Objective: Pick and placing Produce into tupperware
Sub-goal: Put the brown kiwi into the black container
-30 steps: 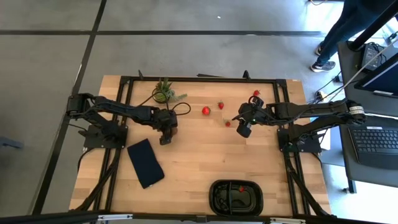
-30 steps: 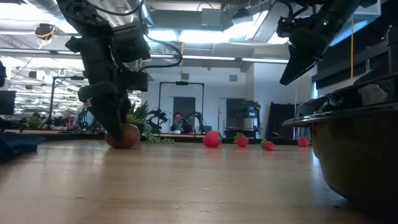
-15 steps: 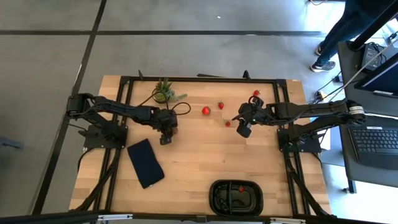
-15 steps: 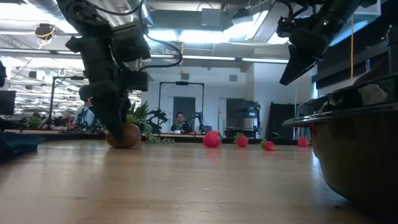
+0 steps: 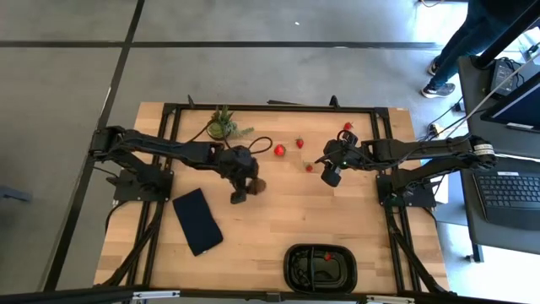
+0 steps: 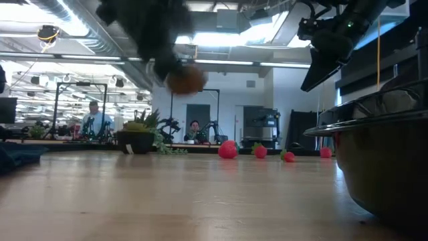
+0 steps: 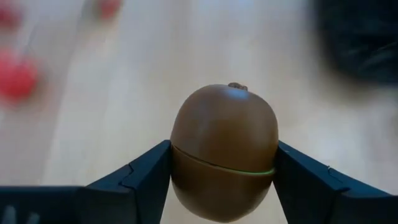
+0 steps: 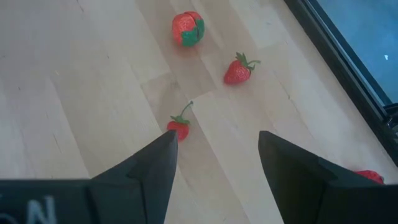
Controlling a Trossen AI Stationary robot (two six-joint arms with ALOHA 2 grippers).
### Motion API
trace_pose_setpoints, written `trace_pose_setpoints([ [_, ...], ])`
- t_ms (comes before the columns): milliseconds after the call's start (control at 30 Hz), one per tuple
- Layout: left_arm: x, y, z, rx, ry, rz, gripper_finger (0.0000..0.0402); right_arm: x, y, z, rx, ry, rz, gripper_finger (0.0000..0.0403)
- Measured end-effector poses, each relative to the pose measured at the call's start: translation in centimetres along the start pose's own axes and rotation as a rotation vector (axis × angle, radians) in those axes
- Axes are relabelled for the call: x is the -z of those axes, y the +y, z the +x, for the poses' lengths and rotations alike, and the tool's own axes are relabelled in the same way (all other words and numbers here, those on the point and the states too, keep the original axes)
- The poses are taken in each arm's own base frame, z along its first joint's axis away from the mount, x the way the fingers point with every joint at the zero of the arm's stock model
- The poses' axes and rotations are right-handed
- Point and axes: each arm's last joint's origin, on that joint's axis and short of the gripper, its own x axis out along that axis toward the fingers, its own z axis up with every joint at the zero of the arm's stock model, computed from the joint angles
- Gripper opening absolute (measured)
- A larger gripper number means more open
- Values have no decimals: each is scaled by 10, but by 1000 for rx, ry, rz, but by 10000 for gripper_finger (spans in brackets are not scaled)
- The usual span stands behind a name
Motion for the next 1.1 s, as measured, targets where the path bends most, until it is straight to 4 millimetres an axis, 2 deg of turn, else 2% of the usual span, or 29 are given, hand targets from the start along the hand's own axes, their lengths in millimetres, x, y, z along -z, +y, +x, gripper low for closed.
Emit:
trace_pose_setpoints([
  [200, -41, -47, -9, 115, -288, 245, 235, 0, 0, 0, 0, 0, 5, 226],
  [367, -66, -78, 4, 168, -449, 391, 236, 0, 0, 0, -1, -4, 7, 226],
  [567, -83, -100, 61, 207, -464, 453, 236, 0, 0, 0, -1, -4, 29, 226],
  [833, -105, -131, 132, 369, -442, 518, 238, 0, 0, 0, -1, -3, 30, 226],
  [1100, -106, -150, 178, 501, -406, 511, 239, 0, 0, 0, -1, -3, 36, 226],
])
